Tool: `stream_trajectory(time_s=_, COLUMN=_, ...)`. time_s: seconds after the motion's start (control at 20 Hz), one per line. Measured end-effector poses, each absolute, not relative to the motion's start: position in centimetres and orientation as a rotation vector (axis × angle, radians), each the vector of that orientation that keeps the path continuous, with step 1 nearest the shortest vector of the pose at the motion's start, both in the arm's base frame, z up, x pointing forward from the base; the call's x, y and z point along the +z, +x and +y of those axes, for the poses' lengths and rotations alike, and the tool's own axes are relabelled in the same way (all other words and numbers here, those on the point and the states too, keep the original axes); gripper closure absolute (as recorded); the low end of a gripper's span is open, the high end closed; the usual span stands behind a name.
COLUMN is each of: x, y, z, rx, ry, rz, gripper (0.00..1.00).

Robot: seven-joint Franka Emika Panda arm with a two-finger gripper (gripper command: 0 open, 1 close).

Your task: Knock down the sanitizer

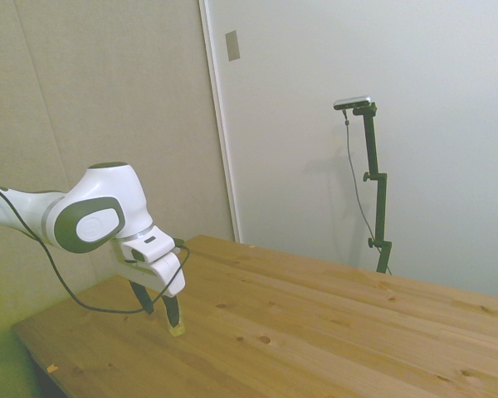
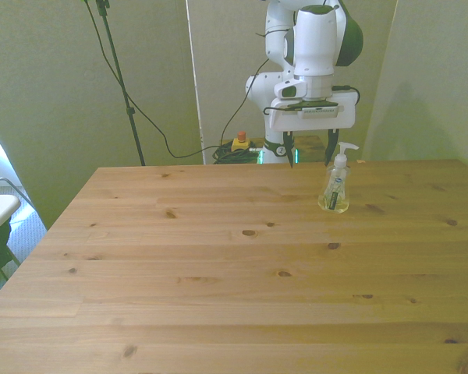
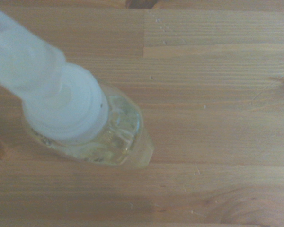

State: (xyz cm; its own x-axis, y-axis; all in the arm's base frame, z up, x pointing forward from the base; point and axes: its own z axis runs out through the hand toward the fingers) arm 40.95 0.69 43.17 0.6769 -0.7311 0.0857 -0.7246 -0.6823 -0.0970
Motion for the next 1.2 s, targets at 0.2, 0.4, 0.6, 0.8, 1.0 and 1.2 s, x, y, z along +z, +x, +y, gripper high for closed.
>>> stream_trajectory(time_s=0.2, x=42.6, y=40.8, z=1.2, rx=-0.166, ry=-2.840, rz=1.218, gripper=0.00)
stream_trajectory(time_s=0.4, x=41.9, y=40.4, z=3.2, rx=-0.155, ry=-2.869, rz=1.197, gripper=0.00)
stream_trajectory(time_s=0.6, x=41.5, y=40.4, z=5.2, rx=-0.152, ry=-2.882, rz=1.197, gripper=1.00)
stream_trajectory(time_s=0.8, x=41.2, y=40.8, z=6.7, rx=-0.163, ry=-2.882, rz=1.207, gripper=1.00)
stream_trajectory(time_s=1.0, x=41.2, y=41.9, z=7.6, rx=-0.192, ry=-2.875, rz=1.226, gripper=1.00)
stream_trajectory(time_s=1.2, x=40.9, y=43.1, z=8.2, rx=-0.189, ry=-2.870, rz=1.233, gripper=1.00)
